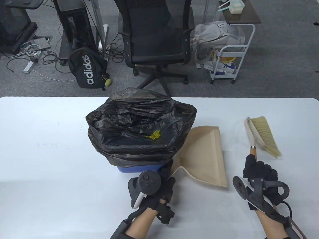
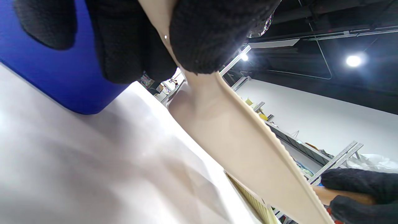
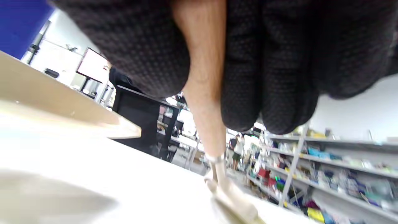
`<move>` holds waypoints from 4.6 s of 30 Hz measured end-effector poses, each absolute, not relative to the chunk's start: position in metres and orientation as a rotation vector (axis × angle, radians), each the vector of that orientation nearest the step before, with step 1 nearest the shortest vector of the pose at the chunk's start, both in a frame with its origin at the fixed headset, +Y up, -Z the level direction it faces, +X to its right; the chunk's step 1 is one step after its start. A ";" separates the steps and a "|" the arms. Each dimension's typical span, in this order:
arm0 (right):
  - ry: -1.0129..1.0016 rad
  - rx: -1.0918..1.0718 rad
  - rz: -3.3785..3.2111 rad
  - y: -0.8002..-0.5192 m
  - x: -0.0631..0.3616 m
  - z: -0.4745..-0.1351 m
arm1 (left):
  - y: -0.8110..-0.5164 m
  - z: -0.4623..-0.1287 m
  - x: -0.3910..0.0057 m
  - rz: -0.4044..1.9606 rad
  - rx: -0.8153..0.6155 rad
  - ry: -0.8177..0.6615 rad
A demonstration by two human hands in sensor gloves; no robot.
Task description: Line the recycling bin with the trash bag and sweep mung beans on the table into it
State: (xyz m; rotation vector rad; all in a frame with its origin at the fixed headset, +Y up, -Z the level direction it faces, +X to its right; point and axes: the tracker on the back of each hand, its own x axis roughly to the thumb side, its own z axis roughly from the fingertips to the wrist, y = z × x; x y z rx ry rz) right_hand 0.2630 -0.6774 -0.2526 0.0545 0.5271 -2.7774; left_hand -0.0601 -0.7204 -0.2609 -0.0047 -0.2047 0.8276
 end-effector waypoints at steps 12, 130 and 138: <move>0.164 0.210 -2.970 -0.729 0.286 -0.270 | -0.721 -0.261 -0.060 0.814 -0.015 -0.200; 0.478 0.079 -3.405 -0.673 0.317 -0.234 | -0.678 -0.236 0.030 0.260 0.091 -0.682; 0.598 -0.025 -3.365 -0.673 0.305 -0.230 | -0.685 -0.232 0.013 0.265 0.144 -0.705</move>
